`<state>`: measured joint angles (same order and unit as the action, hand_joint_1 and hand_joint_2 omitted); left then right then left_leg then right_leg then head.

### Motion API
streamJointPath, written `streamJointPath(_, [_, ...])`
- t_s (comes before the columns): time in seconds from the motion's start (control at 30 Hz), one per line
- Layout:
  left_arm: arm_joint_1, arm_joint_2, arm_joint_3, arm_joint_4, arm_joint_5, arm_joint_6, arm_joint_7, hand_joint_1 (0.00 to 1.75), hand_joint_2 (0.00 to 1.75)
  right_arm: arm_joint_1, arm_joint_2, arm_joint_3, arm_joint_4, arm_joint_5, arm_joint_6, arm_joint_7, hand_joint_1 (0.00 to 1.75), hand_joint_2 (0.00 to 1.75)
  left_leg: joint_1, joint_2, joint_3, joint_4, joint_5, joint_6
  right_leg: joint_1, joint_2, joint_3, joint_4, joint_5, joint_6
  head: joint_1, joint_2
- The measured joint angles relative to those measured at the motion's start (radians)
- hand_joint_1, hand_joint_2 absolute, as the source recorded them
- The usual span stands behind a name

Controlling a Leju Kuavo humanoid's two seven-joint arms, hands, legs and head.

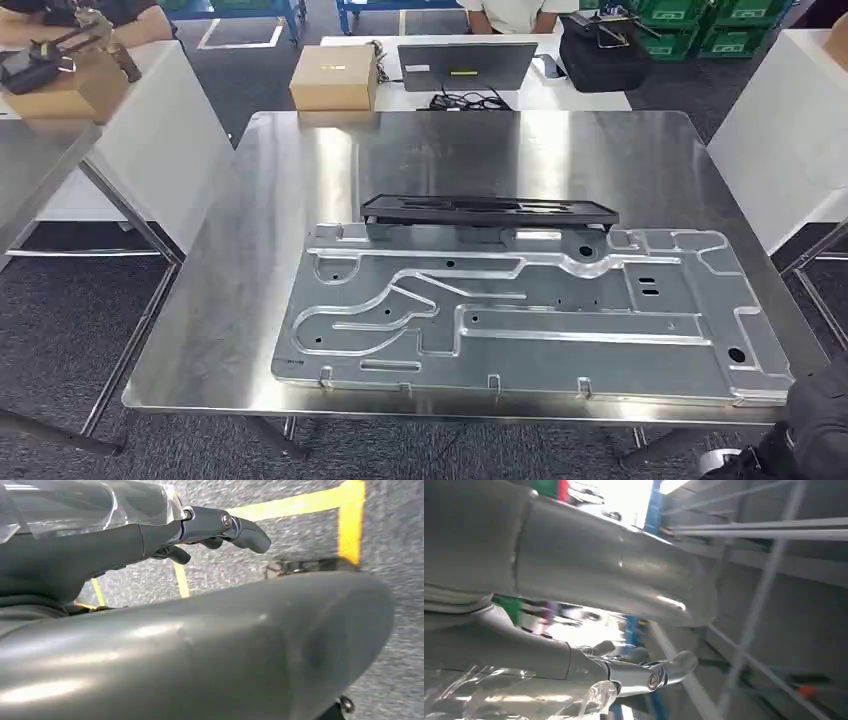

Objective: Take the parts from the cabinet and place them on the table.

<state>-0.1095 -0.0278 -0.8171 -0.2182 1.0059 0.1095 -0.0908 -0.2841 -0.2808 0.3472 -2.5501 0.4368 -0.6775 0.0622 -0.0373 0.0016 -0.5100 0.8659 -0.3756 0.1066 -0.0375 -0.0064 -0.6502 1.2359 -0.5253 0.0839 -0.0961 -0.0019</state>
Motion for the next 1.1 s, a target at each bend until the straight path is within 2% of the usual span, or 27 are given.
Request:
streamJointPath(0.07, [0.0,0.0,0.004,0.0,0.002,-0.002,-0.004,0.0,0.0,0.024,0.004,-0.017,-0.006,-0.018,0.0,-0.022,0.0,0.0,0.005,0.003,-0.042,0.031,0.008,-0.011,0.0,0.0,0.086,-0.097,0.069,0.005,0.0,0.0])
streamJointPath(0.1, [-0.002,0.0,0.005,0.0,0.003,-0.003,-0.005,0.0,0.0,0.036,0.007,-0.026,-0.01,-0.025,0.0,-0.029,0.0,0.0,0.006,0.004,-0.059,0.052,0.009,-0.013,-0.002,0.0,0.157,-0.196,0.061,0.006,0.0,0.0])
streamJointPath(0.13, [-0.002,0.0,0.006,0.0,0.003,-0.003,-0.006,0.0,0.0,0.042,0.008,-0.031,-0.013,-0.029,0.0,-0.033,0.0,0.0,0.0,0.005,-0.075,0.065,0.01,-0.016,0.008,0.001,0.208,-0.28,0.022,0.004,0.0,0.0])
streamJointPath(0.17, [-0.002,0.0,0.007,0.0,0.003,-0.003,-0.006,0.0,0.0,0.048,0.01,-0.036,-0.013,-0.031,0.0,-0.038,0.0,0.0,0.001,0.006,-0.08,0.071,0.016,-0.023,0.009,0.003,0.212,-0.302,0.011,-0.012,-0.002,0.0])
streamJointPath(0.23, [-0.002,0.0,0.007,0.0,0.003,-0.003,-0.006,0.0,0.0,0.06,0.014,-0.045,-0.015,-0.037,0.0,-0.039,0.0,0.0,0.006,0.007,-0.089,0.069,0.034,-0.03,0.014,0.003,0.196,-0.299,0.02,-0.027,-0.003,0.0])
streamJointPath(0.27, [0.002,0.001,0.008,0.001,0.003,-0.003,-0.006,0.0,0.0,0.066,0.017,-0.05,-0.015,-0.04,0.0,-0.042,0.0,0.0,0.002,0.005,-0.096,0.069,0.044,-0.037,0.007,-0.002,0.186,-0.305,0.034,-0.041,-0.003,0.0])
streamJointPath(0.3, [0.005,0.001,0.008,0.002,0.004,-0.003,-0.006,0.0,0.0,0.067,0.02,-0.053,-0.016,-0.046,0.0,-0.047,0.0,0.0,0.009,0.003,-0.108,0.082,0.015,-0.045,0.004,-0.001,0.178,-0.305,0.045,-0.05,-0.003,0.0])
streamJointPath(0.33, [0.009,0.0,0.008,0.002,0.003,-0.003,-0.005,0.0,0.0,0.07,0.021,-0.056,-0.015,-0.063,0.0,-0.054,0.0,0.0,0.012,0.002,-0.12,0.128,-0.049,-0.056,0.001,0.002,0.165,-0.305,0.055,-0.058,-0.003,0.0])
streamJointPath(0.37, [0.01,0.0,0.008,0.002,0.002,-0.003,-0.005,0.0,0.0,0.074,0.023,-0.059,-0.016,-0.079,0.0,-0.063,0.0,0.0,0.02,0.002,-0.139,0.2,-0.11,-0.065,0.0,0.001,0.155,-0.306,0.062,-0.065,-0.003,0.0])
streamJointPath(0.4, [0.008,0.0,0.008,0.002,0.0,-0.002,-0.006,0.0,0.0,0.08,0.028,-0.06,-0.015,-0.096,0.0,-0.07,0.0,0.0,0.029,0.002,-0.161,0.284,-0.153,-0.074,-0.002,0.002,0.144,-0.305,0.068,-0.063,-0.003,0.0])
streamJointPath(0.43, [0.007,0.0,0.008,0.002,0.0,0.001,-0.006,0.0,0.0,0.09,0.028,-0.064,-0.015,-0.107,0.0,-0.069,0.0,0.0,0.037,0.003,-0.18,0.364,-0.181,-0.081,-0.002,0.002,0.133,-0.305,0.076,-0.062,-0.004,0.0])
streamJointPath(0.47, [0.007,0.0,0.008,0.002,-0.001,0.002,-0.007,0.0,0.0,0.095,0.028,-0.068,-0.015,-0.111,0.0,-0.067,0.0,0.0,0.043,0.003,-0.183,0.4,-0.18,-0.086,-0.003,-0.004,0.123,-0.305,0.083,-0.061,-0.005,0.0])
streamJointPath(0.5, [0.007,0.0,0.008,0.002,-0.002,0.007,-0.006,0.0,0.0,0.097,0.028,-0.069,-0.015,-0.111,0.0,-0.063,0.0,0.0,0.047,0.003,-0.163,0.387,-0.152,-0.09,-0.004,-0.007,0.113,-0.304,0.09,-0.059,-0.005,0.0])
streamJointPath(0.53, [0.007,0.0,0.008,0.002,-0.003,0.01,-0.006,0.0,0.0,0.099,0.028,-0.069,-0.014,-0.11,0.0,-0.058,0.0,0.0,0.049,0.004,-0.128,0.342,-0.115,-0.091,-0.004,-0.011,0.107,-0.304,0.094,-0.057,-0.005,0.0])
streamJointPath(0.6, [0.003,0.0,0.008,0.002,-0.003,0.016,-0.007,0.0,0.0,0.101,0.027,-0.069,-0.011,-0.108,0.0,-0.041,0.0,0.0,0.045,0.021,-0.006,0.154,-0.054,-0.077,-0.002,-0.024,0.105,-0.304,0.101,-0.052,-0.005,0.0])
streamJointPath(0.63, [-0.002,0.001,0.008,0.002,-0.003,0.018,-0.008,0.0,0.0,0.102,0.026,-0.069,-0.01,-0.108,0.0,-0.033,0.0,0.0,0.035,0.06,0.044,0.071,-0.064,-0.065,-0.002,-0.035,0.105,-0.304,0.103,-0.048,-0.005,0.0])
streamJointPath(0.67, [-0.007,0.001,0.008,0.002,-0.002,0.019,-0.008,0.0,0.0,0.106,0.026,-0.069,-0.009,-0.108,0.0,-0.028,0.0,0.0,0.026,0.066,0.061,0.029,-0.075,-0.056,-0.002,-0.047,0.105,-0.304,0.107,-0.042,-0.005,0.0])
streamJointPath(0.77, [-0.009,0.002,0.008,0.002,-0.001,0.019,-0.011,0.0,0.0,0.108,0.024,-0.069,-0.001,-0.113,0.0,-0.02,0.0,0.0,0.018,0.037,0.048,0.018,-0.069,-0.041,-0.003,-0.085,0.108,-0.313,0.119,-0.023,-0.005,0.0])
streamJointPath(0.8, [-0.007,0.002,0.008,0.002,-0.001,0.02,-0.011,0.0,0.0,0.109,0.024,-0.069,0.001,-0.113,0.0,-0.02,0.0,0.0,0.034,0.026,0.059,-0.003,-0.05,-0.035,-0.002,-0.076,0.104,-0.308,0.108,-0.018,-0.004,0.0])
streamJointPath(0.83, [-0.003,0.0,0.008,0.002,-0.001,0.02,-0.01,0.0,0.0,0.11,0.021,-0.069,0.004,-0.113,0.0,-0.02,0.0,0.0,0.031,0.018,0.054,-0.004,-0.045,-0.035,-0.001,-0.04,0.091,-0.272,0.075,-0.02,-0.004,0.0])
streamJointPath(0.87, [-0.003,0.0,0.008,0.002,-0.001,0.02,-0.01,0.0,0.0,0.113,0.018,-0.069,0.005,-0.115,0.0,-0.02,0.0,0.0,0.031,0.012,0.046,0.002,-0.04,-0.029,-0.001,-0.017,0.056,-0.19,0.021,-0.022,-0.004,0.0])
streamJointPath(0.93, [-0.003,0.0,0.008,0.002,-0.001,0.021,-0.01,0.0,0.0,0.12,0.016,-0.07,0.011,-0.125,0.0,-0.018,0.0,0.0,0.026,-0.007,0.036,0.007,-0.036,-0.027,0.002,0.0,-0.012,-0.022,-0.054,-0.021,-0.004,0.0])
streamJointPath(0.97, [-0.003,0.0,0.008,0.002,-0.001,0.019,-0.01,0.0,0.0,0.122,0.016,-0.07,0.015,-0.132,0.0,-0.018,0.0,0.0,0.024,-0.015,0.03,0.013,-0.035,-0.027,0.003,0.001,-0.031,0.026,-0.063,-0.019,-0.004,0.0])
streamJointPath(1.0, [-0.002,0.0,0.008,0.002,-0.001,0.018,-0.011,0.0,0.0,0.124,0.015,-0.07,0.019,-0.136,0.0,-0.017,0.0,0.0,0.024,-0.026,0.023,0.021,-0.034,-0.027,0.004,0.001,-0.024,0.018,-0.048,-0.018,-0.004,0.0])
streamJointPath(1.03, [-0.001,0.0,0.008,0.002,0.0,0.015,-0.011,0.0,0.0,0.126,0.013,-0.07,0.023,-0.146,0.0,-0.019,0.0,0.0,0.025,-0.037,0.016,0.031,-0.035,-0.028,0.003,0.001,0.01,-0.038,-0.014,-0.017,-0.004,0.0])
streamJointPath(1.07, [-0.001,0.0,0.008,0.002,0.0,0.014,-0.011,0.0,0.0,0.127,0.012,-0.07,0.026,-0.159,0.0,-0.02,0.0,0.0,0.028,-0.051,0.008,0.044,-0.037,-0.03,-0.001,0.008,0.06,-0.129,0.028,-0.015,-0.004,0.0])
streamJointPath(1.1, [-0.002,0.0,0.008,0.002,0.0,0.013,-0.014,0.0,0.0,0.127,0.011,-0.07,0.029,-0.169,0.0,-0.022,0.0,0.0,0.029,-0.062,-0.003,0.061,-0.041,-0.037,-0.007,0.033,0.108,-0.215,0.058,-0.01,-0.004,0.0])
